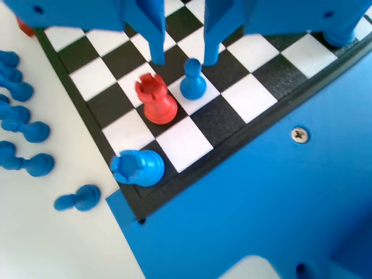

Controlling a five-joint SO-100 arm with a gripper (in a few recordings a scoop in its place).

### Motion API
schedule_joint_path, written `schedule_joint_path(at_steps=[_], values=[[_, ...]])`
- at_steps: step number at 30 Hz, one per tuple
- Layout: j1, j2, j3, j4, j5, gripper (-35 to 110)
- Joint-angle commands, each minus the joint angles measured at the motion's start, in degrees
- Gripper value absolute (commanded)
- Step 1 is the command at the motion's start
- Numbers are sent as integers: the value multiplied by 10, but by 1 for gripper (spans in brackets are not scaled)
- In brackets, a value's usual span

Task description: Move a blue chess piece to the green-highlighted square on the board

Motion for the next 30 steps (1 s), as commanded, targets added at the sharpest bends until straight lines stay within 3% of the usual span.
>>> schedule_joint_path(at_steps=[1,30], values=[[-12,7,9,-7,-10,11],[-15,-25,11,-33,-20,10]])
